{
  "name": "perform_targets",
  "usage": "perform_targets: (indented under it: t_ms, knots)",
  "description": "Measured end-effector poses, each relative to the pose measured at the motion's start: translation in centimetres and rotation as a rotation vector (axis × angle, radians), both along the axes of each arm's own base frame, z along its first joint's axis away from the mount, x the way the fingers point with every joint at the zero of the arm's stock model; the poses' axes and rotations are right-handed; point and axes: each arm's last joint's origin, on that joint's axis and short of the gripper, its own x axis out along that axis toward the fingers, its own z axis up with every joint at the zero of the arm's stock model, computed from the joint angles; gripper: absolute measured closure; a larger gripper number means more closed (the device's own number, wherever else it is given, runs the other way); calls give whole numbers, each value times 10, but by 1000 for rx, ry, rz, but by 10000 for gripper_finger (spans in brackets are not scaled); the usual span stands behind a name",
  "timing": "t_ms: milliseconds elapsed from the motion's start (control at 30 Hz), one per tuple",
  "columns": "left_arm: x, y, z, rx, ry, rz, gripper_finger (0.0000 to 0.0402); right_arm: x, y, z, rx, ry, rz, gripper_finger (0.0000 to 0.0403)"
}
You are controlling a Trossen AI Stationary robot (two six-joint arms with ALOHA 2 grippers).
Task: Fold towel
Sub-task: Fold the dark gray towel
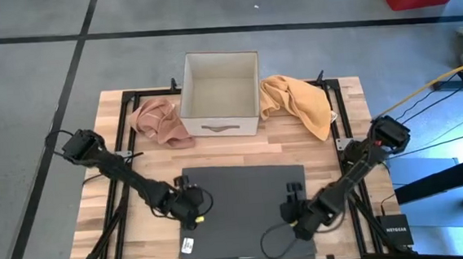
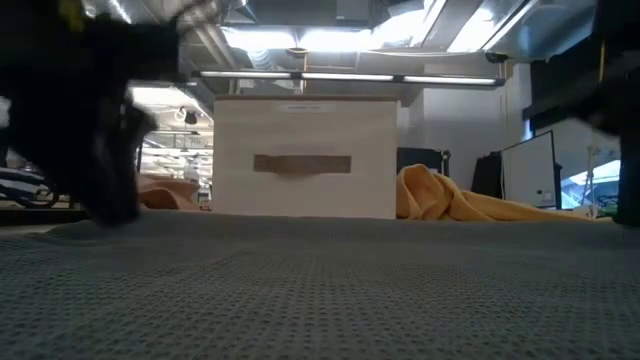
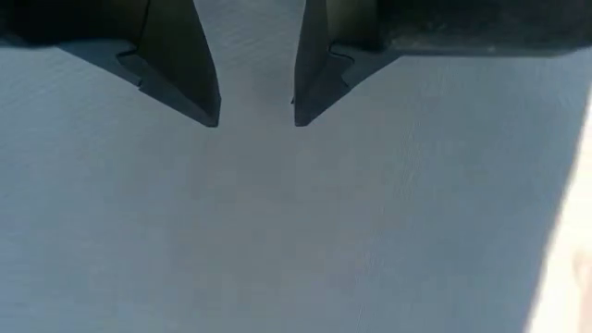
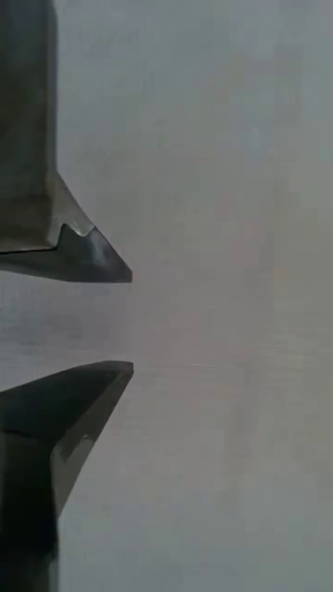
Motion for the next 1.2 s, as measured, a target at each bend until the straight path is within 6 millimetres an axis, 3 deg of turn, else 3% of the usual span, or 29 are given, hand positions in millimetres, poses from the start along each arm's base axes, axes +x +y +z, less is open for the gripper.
perform_targets:
  t_ms: [133,300,433,567,700,833,1000,1200]
  knots:
    - [-9,14,-14,-38,114,40,270,0,-20,-12,33,146,-8,253]
    - [-15,16,-14,-33,160,38,270,-1,-22,-12,4,165,1,253]
    - [-11,22,-3,-12,147,5,270,2,-25,-2,-8,150,19,253]
    - [0,25,27,-45,14,14,270,6,-25,22,35,88,8,250]
    - [-1,24,43,-88,-60,13,270,7,-25,39,77,23,-22,216]
    - [4,17,46,-151,-139,19,267,5,-25,36,94,52,-36,155]
    - [12,7,39,-224,-155,-20,221,5,-24,34,116,76,-47,99]
    - [20,6,31,-243,-119,-175,156,5,-25,34,82,57,-36,90]
